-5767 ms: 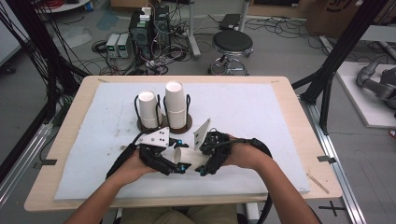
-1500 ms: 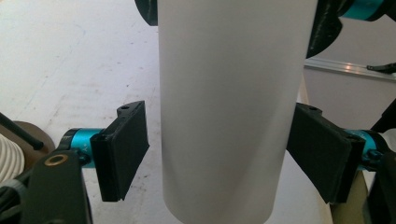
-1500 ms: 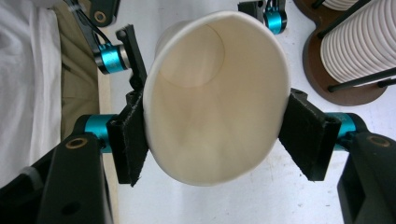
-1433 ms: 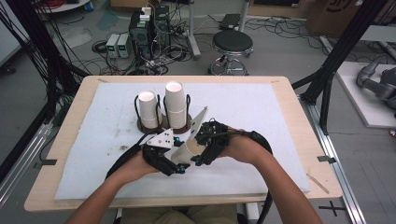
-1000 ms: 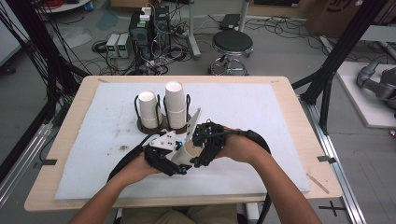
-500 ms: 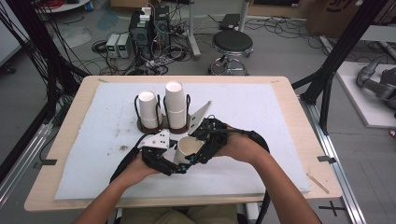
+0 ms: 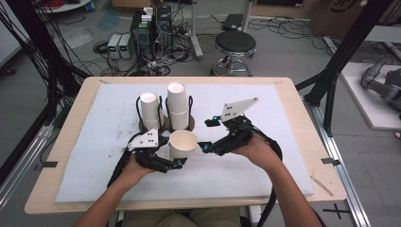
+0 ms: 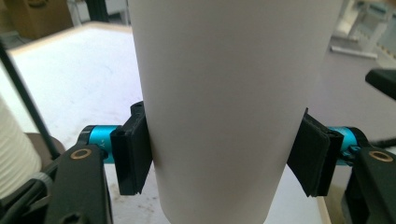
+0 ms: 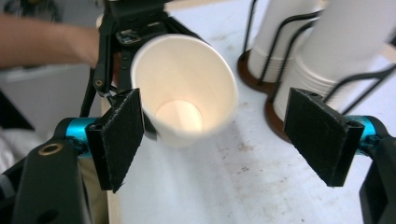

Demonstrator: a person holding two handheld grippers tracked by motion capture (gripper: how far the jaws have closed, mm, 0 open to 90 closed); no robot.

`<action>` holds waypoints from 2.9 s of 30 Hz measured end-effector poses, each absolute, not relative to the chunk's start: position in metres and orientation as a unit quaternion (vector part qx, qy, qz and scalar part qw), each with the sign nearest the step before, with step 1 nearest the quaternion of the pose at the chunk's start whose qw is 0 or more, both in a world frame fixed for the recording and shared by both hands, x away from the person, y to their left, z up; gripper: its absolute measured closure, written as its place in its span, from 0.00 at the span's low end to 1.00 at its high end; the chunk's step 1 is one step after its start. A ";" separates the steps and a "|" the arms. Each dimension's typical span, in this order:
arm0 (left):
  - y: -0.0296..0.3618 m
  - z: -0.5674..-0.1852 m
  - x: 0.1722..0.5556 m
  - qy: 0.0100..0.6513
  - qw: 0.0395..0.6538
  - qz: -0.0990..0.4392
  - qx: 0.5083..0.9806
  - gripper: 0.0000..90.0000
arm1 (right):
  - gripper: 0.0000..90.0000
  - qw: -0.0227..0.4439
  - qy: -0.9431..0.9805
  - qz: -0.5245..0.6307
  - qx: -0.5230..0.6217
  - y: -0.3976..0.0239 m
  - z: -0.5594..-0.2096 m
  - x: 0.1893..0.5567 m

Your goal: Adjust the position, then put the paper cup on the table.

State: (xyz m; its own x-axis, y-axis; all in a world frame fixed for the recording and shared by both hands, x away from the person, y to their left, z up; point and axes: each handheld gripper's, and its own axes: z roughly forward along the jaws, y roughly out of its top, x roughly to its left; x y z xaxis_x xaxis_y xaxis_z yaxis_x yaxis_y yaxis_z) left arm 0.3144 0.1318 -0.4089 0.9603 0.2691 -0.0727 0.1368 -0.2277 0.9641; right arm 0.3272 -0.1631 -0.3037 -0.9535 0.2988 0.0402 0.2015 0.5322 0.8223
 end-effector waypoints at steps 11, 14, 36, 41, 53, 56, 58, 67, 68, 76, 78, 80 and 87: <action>0.163 -0.406 0.310 0.157 0.637 0.088 0.750 0.34 | 0.24 0.130 0.825 0.485 0.259 -0.234 -0.347 0.319; 0.170 -0.405 0.310 0.165 0.640 0.097 0.744 0.34 | 0.24 0.161 0.813 0.483 0.283 -0.248 -0.364 0.315; 0.203 -0.406 0.307 0.194 0.669 0.145 0.703 0.34 | 0.24 0.204 0.767 0.496 0.352 -0.286 -0.394 0.313; 0.206 -0.405 0.306 0.196 0.670 0.151 0.700 0.34 | 0.24 0.206 0.766 0.497 0.352 -0.287 -0.394 0.311; 0.233 -0.404 0.305 0.212 0.676 0.171 0.685 0.34 | 0.24 0.202 0.771 0.492 0.351 -0.285 -0.395 0.311; 0.240 -0.402 0.305 0.217 0.676 0.180 0.681 0.34 | 0.24 0.202 0.778 0.485 0.344 -0.284 -0.397 0.310; 0.246 -0.403 0.304 0.222 0.673 0.188 0.680 0.34 | 0.24 0.202 0.778 0.484 0.346 -0.285 -0.397 0.308; 0.279 -0.423 0.311 0.268 0.634 0.187 0.701 0.34 | 0.24 0.199 0.776 0.490 0.343 -0.285 -0.396 0.308; 0.280 -0.426 0.312 0.272 0.628 0.187 0.705 0.34 | 0.24 0.199 0.777 0.489 0.342 -0.285 -0.396 0.308; 0.280 -0.445 0.326 0.319 0.565 0.182 0.739 0.34 | 0.24 0.194 0.782 0.485 0.339 -0.281 -0.397 0.308; 0.280 -0.448 0.328 0.327 0.551 0.187 0.745 0.34 | 0.24 0.195 0.783 0.486 0.336 -0.281 -0.397 0.308; 0.278 -0.451 0.330 0.331 0.537 0.190 0.752 0.34 | 0.24 0.196 0.782 0.486 0.336 -0.281 -0.397 0.307; 0.265 -0.450 0.333 0.317 0.533 0.199 0.759 0.34 | 0.24 0.191 0.784 0.486 0.335 -0.279 -0.397 0.308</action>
